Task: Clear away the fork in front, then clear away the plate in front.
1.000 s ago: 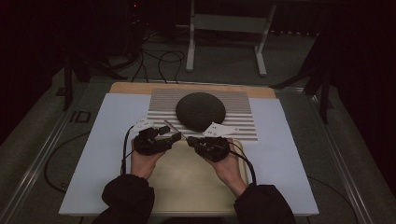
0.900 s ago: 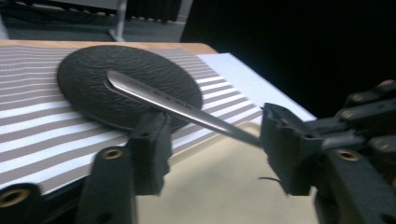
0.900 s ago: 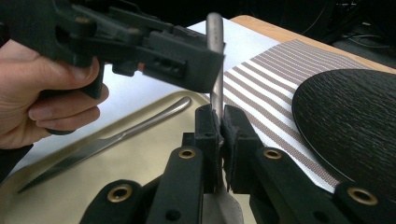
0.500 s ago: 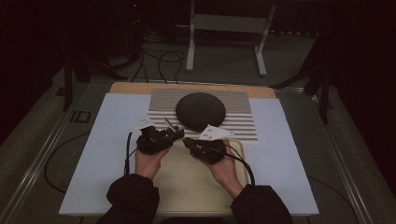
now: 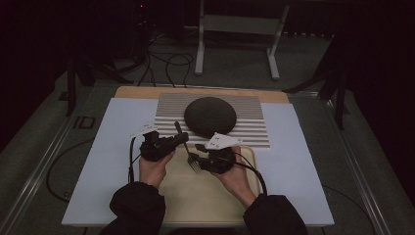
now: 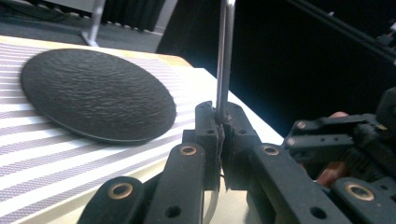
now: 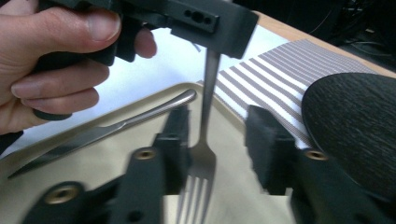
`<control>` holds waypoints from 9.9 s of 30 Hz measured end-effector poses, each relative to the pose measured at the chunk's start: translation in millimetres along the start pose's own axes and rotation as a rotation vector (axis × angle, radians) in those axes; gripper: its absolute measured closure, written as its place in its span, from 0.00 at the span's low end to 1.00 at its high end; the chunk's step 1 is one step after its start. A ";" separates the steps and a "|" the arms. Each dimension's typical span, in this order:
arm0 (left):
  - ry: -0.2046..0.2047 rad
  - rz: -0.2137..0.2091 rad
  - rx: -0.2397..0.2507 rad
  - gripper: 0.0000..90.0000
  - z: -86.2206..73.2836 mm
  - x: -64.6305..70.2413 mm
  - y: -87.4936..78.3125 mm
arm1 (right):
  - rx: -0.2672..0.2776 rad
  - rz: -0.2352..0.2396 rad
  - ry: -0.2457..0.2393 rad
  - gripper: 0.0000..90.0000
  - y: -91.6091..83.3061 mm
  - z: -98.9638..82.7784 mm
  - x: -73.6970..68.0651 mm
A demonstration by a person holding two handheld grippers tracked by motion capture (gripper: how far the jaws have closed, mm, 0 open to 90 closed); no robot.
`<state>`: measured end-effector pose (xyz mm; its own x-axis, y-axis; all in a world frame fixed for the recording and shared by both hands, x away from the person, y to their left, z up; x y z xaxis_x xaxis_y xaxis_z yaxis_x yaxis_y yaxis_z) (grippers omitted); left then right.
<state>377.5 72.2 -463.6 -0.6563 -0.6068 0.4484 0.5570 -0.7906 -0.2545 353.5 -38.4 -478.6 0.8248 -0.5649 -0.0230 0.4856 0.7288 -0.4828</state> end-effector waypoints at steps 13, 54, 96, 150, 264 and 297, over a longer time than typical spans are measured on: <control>0.039 0.050 -0.039 0.97 -2.0 -3.8 -5.5 | -0.035 -0.054 0.008 0.11 1.4 -5.6 9.3; 0.020 0.046 -0.120 0.97 -2.2 -17.2 -37.4 | 0.079 -0.397 0.210 0.10 -124.4 -97.5 127.0; -0.002 0.034 -0.299 0.97 -34.0 -38.8 -64.2 | 0.115 -0.428 0.287 0.10 -146.8 -129.8 132.0; -0.102 0.037 -0.365 0.82 -101.5 -68.3 -51.0 | 0.107 -0.415 0.297 0.10 -145.4 -131.6 132.6; 0.306 0.457 -0.042 0.00 38.7 -71.1 -25.4 | 0.087 -0.424 0.269 0.10 -143.0 -141.3 133.7; 0.259 0.420 -0.088 0.00 51.0 -88.5 17.2 | 0.087 -0.420 0.271 0.10 -142.6 -141.6 133.5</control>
<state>471.1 116.5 -464.0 -0.4959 -0.8658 0.0668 0.7625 -0.4709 -0.4436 353.3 -272.6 -536.7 0.4542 -0.8878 -0.0747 0.7909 0.4404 -0.4249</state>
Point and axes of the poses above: each handheld gripper's, and its own axes: y roughly forward along the jaws, z roughly out of its top, x roughly to its right, the point moved 8 cm from there along y, roughly forward along the jaws, and after that the axes turned 1 degree about y, right-handed, at the moved point
